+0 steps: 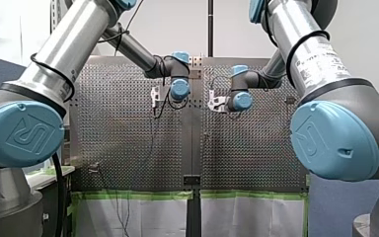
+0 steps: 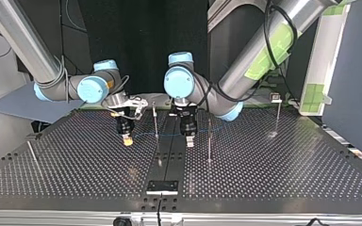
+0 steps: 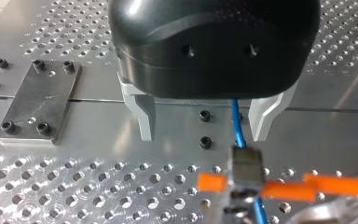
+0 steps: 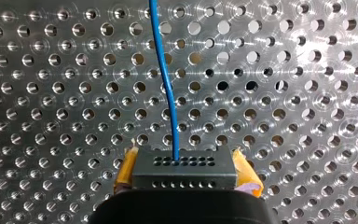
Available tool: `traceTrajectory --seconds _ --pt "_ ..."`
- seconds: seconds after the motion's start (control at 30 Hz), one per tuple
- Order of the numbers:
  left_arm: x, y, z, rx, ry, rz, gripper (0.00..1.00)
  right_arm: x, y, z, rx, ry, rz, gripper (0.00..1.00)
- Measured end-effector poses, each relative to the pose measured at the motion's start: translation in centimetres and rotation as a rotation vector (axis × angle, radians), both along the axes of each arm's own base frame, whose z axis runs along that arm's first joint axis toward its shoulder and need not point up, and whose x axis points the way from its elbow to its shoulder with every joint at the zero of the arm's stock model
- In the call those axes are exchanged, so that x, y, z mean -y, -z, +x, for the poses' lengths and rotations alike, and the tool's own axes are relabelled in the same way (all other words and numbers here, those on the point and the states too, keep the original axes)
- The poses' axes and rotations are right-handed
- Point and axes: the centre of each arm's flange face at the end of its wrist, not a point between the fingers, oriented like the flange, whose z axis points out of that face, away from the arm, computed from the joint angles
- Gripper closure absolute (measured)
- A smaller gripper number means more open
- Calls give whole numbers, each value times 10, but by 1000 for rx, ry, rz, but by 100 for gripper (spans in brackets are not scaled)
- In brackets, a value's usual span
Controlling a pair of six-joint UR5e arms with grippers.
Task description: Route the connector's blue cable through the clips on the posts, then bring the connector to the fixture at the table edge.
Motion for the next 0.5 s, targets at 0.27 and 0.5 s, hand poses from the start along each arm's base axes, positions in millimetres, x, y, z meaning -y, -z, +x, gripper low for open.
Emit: traceTrajectory --seconds 0.27,0.5 --pt "2 1 -3 -8 4 12 0 0 0 0 0 0 0 100" --pt "-1 2 -1 -11 -1 25 0 0 0 1 0 -1 -1 100"
